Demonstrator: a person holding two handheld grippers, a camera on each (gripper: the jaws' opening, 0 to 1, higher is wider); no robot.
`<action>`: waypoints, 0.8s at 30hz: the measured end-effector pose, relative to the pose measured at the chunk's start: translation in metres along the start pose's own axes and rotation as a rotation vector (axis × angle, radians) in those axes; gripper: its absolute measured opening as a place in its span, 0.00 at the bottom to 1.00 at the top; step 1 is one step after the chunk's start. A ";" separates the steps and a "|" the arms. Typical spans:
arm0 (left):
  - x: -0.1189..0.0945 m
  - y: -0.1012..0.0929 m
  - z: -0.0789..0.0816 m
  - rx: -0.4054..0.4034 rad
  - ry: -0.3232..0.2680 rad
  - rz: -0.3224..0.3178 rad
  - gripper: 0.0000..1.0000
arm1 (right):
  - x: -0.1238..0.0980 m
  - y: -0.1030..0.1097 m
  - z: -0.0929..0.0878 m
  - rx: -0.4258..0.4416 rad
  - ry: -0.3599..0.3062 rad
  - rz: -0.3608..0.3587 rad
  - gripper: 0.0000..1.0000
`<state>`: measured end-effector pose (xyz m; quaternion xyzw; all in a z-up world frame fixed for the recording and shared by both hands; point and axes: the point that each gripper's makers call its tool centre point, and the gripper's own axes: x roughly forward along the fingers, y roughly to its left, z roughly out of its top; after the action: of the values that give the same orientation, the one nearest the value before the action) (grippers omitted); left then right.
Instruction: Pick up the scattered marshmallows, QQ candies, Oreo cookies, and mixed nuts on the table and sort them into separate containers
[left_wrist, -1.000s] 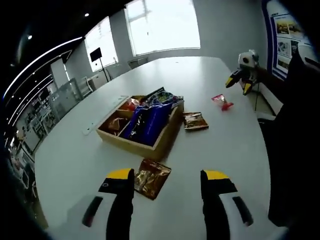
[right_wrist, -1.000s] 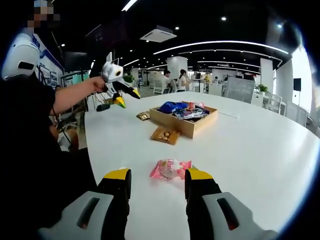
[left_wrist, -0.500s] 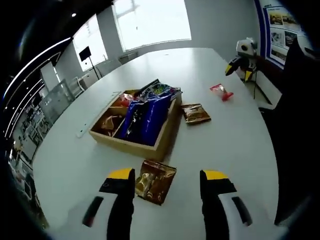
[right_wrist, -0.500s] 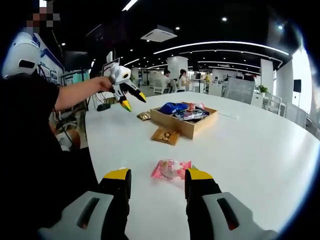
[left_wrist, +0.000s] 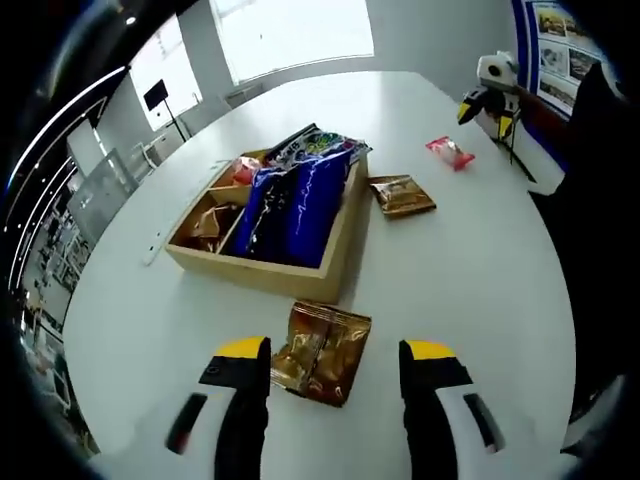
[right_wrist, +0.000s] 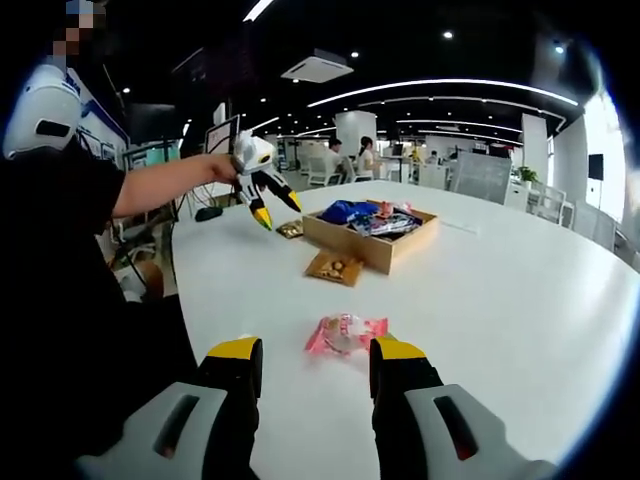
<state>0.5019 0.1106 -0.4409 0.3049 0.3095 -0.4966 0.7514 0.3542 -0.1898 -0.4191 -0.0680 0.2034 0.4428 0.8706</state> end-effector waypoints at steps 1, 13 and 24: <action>0.001 0.001 -0.001 0.000 0.005 -0.001 0.56 | -0.001 -0.001 0.000 0.002 0.000 -0.003 0.39; 0.016 0.001 -0.002 0.007 0.048 -0.036 0.56 | -0.007 -0.001 0.001 0.016 -0.012 -0.009 0.39; 0.022 0.004 -0.008 0.001 0.071 -0.071 0.55 | -0.006 -0.002 0.000 0.022 -0.011 -0.012 0.39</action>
<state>0.5116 0.1055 -0.4618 0.3115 0.3463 -0.5121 0.7217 0.3530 -0.1954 -0.4170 -0.0573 0.2028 0.4356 0.8751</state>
